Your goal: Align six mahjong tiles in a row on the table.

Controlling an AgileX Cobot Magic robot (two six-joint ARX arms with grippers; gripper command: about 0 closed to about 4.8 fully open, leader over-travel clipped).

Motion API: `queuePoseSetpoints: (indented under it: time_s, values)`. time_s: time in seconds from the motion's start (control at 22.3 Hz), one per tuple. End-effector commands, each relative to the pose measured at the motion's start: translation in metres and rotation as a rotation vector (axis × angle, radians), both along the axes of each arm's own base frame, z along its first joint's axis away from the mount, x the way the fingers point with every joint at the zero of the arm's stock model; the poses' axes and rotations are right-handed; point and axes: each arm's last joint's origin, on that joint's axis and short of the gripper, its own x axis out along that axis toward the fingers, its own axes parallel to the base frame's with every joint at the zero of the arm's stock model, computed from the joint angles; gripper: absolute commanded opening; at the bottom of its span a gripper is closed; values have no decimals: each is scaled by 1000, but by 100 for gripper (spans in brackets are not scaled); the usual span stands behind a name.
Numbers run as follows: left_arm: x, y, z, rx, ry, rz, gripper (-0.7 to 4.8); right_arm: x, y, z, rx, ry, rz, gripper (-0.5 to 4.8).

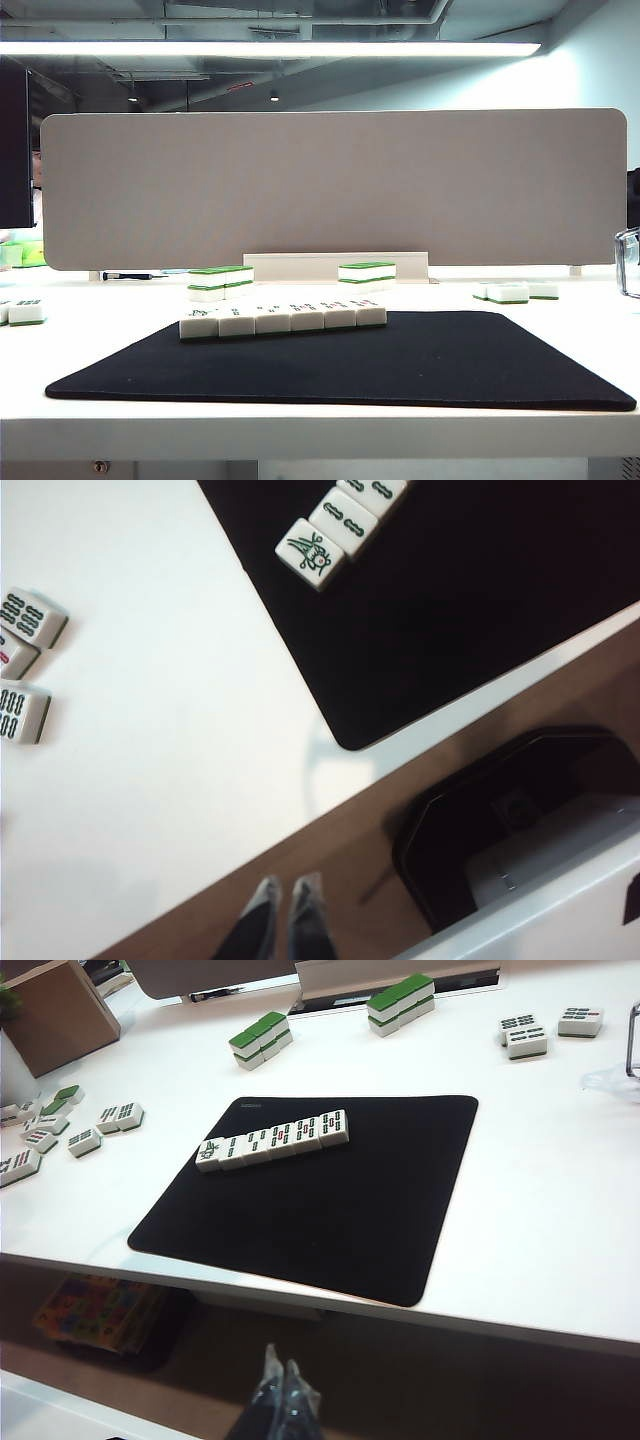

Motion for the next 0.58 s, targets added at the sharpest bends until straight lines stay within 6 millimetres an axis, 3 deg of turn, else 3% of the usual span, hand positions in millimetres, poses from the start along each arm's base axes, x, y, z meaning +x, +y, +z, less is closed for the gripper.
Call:
queuePoseSetpoints:
  time_s: [0.04,0.36,0.58]
  values:
    - [-17,12,7,-66,-36,49,21,-3,0,1,-5,-33,2,-1]
    - [-29,21,13,-98,-77,49,21,-3,0,1,-5,-33,2,-1]
    - [-15,14,23,-142,-249,55,21,-3,0,1,-5,-33,2,-1]
